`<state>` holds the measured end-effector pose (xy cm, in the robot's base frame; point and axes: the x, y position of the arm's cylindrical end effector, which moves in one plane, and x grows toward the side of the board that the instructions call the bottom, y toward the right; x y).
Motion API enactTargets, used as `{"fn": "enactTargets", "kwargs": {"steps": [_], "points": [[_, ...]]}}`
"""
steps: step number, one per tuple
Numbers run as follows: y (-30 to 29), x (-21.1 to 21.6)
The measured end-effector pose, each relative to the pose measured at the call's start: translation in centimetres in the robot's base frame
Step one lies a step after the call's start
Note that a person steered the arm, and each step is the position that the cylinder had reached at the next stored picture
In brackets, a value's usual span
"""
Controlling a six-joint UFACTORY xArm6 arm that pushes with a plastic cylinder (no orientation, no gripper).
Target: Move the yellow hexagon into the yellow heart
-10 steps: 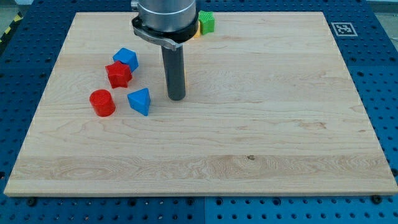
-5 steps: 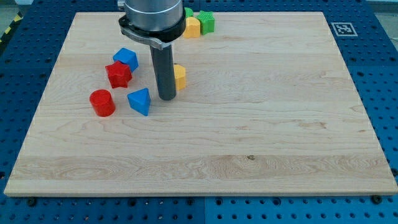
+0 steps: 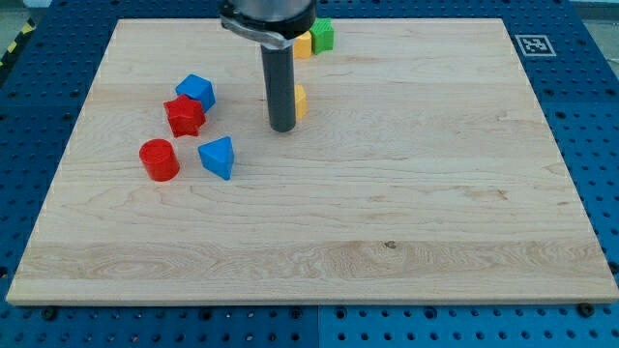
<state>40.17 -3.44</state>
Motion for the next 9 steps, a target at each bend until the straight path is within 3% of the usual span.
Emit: {"fn": "enactTargets", "kwargs": {"steps": [3,9], "points": [[3.3,-4.9],[1.5,-6.5]]}}
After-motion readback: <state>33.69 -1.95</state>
